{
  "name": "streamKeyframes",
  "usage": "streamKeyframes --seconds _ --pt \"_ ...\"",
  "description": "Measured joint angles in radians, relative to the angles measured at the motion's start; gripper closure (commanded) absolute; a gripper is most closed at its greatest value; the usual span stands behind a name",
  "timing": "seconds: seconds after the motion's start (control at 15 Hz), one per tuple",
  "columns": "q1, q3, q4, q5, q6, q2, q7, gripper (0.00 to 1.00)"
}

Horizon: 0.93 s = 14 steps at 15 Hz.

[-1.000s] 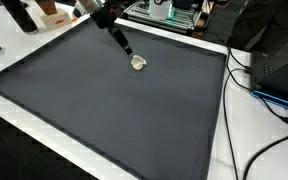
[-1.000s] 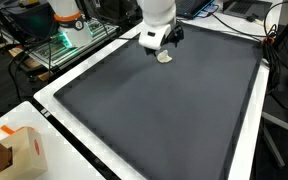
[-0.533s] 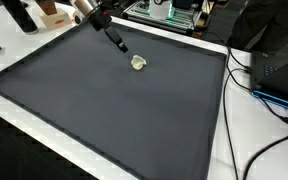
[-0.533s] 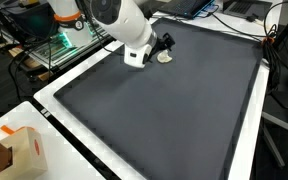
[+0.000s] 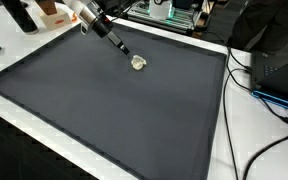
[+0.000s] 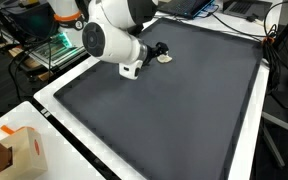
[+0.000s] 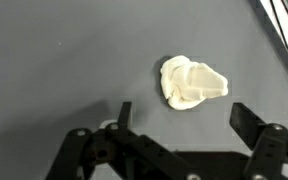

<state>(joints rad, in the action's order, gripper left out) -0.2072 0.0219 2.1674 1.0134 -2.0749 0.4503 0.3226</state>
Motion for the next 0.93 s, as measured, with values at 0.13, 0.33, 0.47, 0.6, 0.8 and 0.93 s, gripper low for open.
streamKeyframes --seconds 0.13,0.33,0.47,0.6,0.8,0.93 --pt "-0.002 0.007 0.000 0.025 0.017 0.014 0.004 0.00" --pt "-0.002 0.018 -0.001 0.056 0.046 0.028 0.005 0.00" --pt "-0.002 0.027 -0.001 0.067 0.062 0.033 -0.003 0.00" --pt "-0.002 0.035 -0.002 0.074 0.071 0.037 -0.018 0.00" --pt "-0.002 0.042 -0.005 0.078 0.079 0.039 -0.065 0.00" --pt "-0.001 0.044 -0.008 0.078 0.081 0.039 -0.111 0.00"
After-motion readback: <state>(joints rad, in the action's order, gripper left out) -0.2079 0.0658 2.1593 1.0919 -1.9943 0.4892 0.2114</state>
